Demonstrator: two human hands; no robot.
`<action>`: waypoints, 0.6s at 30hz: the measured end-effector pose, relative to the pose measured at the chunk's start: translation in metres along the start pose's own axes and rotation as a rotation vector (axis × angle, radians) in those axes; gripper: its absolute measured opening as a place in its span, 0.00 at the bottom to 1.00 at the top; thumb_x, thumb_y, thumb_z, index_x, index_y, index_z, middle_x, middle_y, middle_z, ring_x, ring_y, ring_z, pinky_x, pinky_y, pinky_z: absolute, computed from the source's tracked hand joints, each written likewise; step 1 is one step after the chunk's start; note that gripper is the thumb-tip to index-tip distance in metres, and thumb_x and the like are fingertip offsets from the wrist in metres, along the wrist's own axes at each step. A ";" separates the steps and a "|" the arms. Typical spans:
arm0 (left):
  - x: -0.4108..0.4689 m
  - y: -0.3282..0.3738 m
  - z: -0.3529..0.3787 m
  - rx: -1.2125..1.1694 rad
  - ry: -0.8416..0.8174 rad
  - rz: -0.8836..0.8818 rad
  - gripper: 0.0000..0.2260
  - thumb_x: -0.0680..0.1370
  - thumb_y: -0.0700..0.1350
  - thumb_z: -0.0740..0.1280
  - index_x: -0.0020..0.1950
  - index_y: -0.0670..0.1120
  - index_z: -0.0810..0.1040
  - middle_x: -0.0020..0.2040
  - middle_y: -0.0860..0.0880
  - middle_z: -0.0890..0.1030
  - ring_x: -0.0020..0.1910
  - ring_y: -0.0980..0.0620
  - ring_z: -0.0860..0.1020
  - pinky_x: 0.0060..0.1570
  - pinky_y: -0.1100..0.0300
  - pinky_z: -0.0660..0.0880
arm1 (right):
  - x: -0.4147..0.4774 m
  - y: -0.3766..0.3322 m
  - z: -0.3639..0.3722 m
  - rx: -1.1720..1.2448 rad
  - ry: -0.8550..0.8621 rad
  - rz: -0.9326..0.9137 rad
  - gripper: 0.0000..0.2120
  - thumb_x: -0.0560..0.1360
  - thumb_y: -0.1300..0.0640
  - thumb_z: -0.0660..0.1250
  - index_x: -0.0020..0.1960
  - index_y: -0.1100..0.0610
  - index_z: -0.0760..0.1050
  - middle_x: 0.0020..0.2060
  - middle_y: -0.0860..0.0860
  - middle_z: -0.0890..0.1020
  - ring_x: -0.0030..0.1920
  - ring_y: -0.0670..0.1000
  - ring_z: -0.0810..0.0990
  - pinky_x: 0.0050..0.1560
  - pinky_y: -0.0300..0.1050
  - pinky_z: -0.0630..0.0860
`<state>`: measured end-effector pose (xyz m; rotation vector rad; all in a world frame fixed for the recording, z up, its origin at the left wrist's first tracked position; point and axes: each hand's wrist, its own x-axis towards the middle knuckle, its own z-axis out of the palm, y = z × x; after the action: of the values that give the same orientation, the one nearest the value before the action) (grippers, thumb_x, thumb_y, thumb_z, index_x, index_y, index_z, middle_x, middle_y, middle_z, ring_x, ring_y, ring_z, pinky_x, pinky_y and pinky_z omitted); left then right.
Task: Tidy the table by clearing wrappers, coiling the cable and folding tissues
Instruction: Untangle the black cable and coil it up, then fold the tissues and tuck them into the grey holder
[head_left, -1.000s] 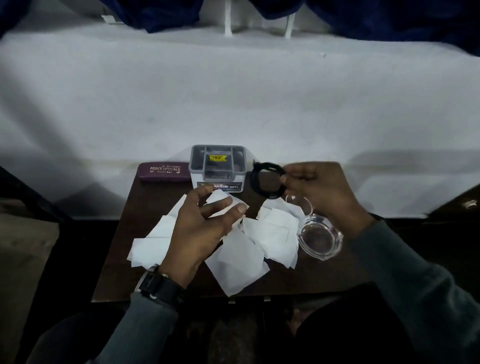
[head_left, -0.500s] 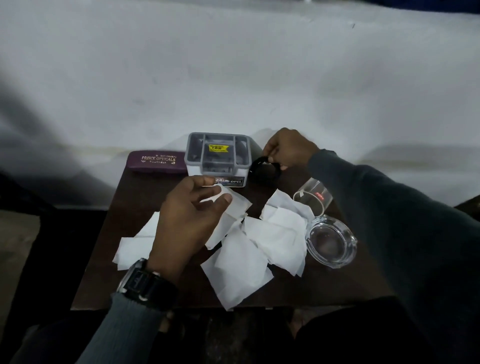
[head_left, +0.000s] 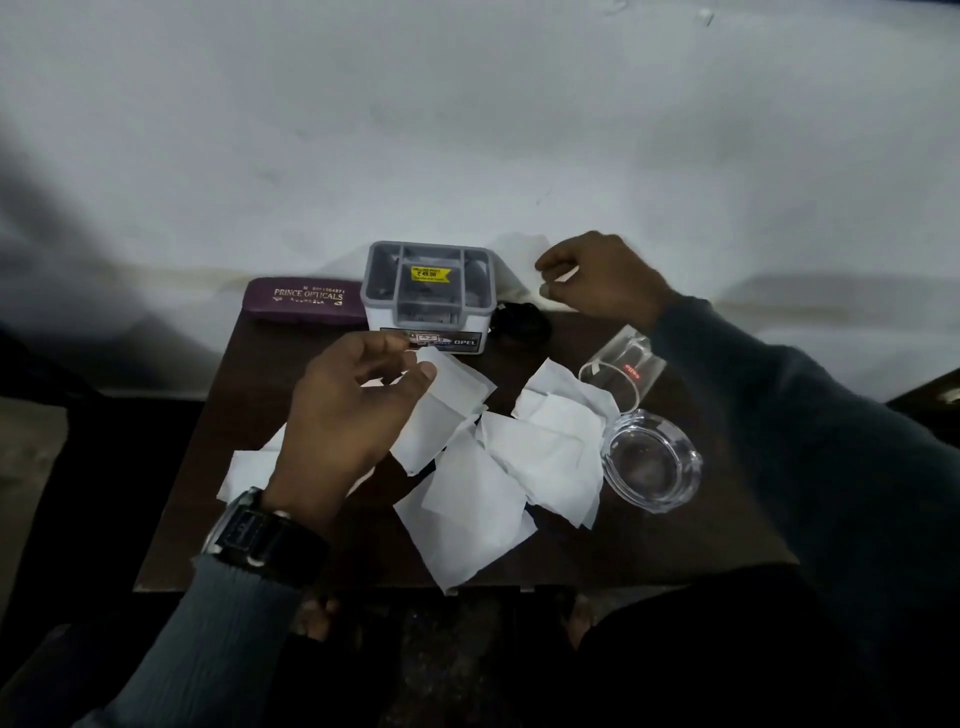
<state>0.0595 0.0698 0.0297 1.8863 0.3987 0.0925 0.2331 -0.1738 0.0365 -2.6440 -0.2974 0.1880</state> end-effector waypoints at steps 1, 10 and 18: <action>-0.001 0.000 -0.001 0.008 -0.003 0.001 0.11 0.75 0.46 0.77 0.56 0.50 0.82 0.49 0.57 0.85 0.53 0.63 0.81 0.55 0.66 0.75 | -0.009 0.003 -0.009 0.031 0.052 -0.003 0.13 0.75 0.57 0.74 0.60 0.53 0.84 0.51 0.48 0.87 0.48 0.44 0.82 0.48 0.24 0.71; -0.005 0.000 0.001 0.065 -0.014 -0.010 0.09 0.75 0.47 0.77 0.53 0.53 0.82 0.47 0.58 0.86 0.53 0.59 0.83 0.63 0.51 0.78 | -0.106 0.044 -0.038 -0.106 -0.024 -0.152 0.16 0.71 0.55 0.68 0.56 0.45 0.83 0.53 0.43 0.84 0.55 0.45 0.83 0.56 0.46 0.79; -0.011 -0.023 -0.007 0.475 -0.210 0.018 0.11 0.73 0.42 0.74 0.53 0.53 0.81 0.43 0.56 0.86 0.48 0.54 0.84 0.53 0.55 0.78 | -0.154 -0.007 0.040 -0.135 -0.102 -0.247 0.15 0.77 0.50 0.72 0.63 0.47 0.81 0.60 0.45 0.83 0.62 0.51 0.79 0.67 0.52 0.73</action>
<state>0.0426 0.0791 0.0122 2.3399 0.2740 -0.2045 0.0754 -0.1876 0.0173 -2.7033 -0.6878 0.2290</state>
